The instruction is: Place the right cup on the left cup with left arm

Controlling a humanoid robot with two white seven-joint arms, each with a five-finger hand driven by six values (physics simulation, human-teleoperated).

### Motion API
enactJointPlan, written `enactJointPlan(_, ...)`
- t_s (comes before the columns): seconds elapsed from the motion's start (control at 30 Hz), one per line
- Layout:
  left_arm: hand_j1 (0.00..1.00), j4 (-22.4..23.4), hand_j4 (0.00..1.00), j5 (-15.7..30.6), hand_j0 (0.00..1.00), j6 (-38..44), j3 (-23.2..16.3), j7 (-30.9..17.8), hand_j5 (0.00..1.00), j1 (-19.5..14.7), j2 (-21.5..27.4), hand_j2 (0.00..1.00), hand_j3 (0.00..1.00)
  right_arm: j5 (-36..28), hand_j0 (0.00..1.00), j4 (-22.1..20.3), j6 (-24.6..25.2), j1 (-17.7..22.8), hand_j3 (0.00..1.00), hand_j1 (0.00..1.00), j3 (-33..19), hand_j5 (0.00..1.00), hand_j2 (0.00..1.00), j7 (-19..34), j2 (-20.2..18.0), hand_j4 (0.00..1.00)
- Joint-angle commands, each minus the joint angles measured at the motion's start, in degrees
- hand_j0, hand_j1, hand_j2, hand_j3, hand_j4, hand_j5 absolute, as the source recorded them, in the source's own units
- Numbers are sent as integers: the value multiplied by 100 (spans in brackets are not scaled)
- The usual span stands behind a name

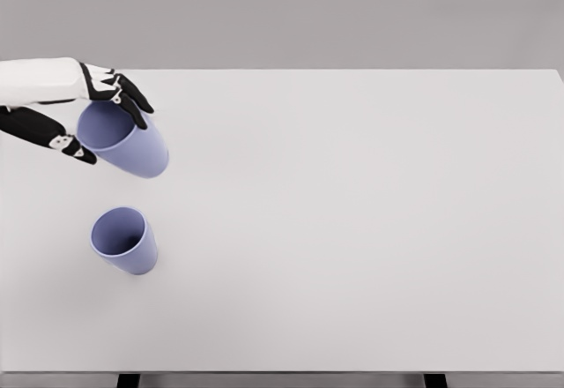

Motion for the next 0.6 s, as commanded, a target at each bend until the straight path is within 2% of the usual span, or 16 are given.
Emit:
enactJointPlan(0.0, 63, -215, 63, 261, 63, 23, 15, 4, 63, 0, 311, 63, 63, 2, 100, 0, -1, 0, 100, 100, -6, 100, 100, 2, 0, 100)
enactJointPlan(0.3, 63, -496, 63, 411, 63, 23, 15, 4, 63, 9, 803, 63, 63, 2, 100, 0, -1, 0, 100, 100, 3, 100, 100, 2, 0, 100)
enactJointPlan(0.47, 63, -575, 63, 437, 63, 23, -3, 4, 63, 70, 856, 63, 63, 2, 100, 0, -1, 0, 100, 100, -6, 100, 100, 2, 0, 100)
enactJointPlan(0.57, 63, -646, 63, 455, 63, 23, 6, 4, 63, 132, 1049, 63, 63, 2, 100, 0, -1, 0, 100, 100, 3, 100, 100, 2, 0, 100)
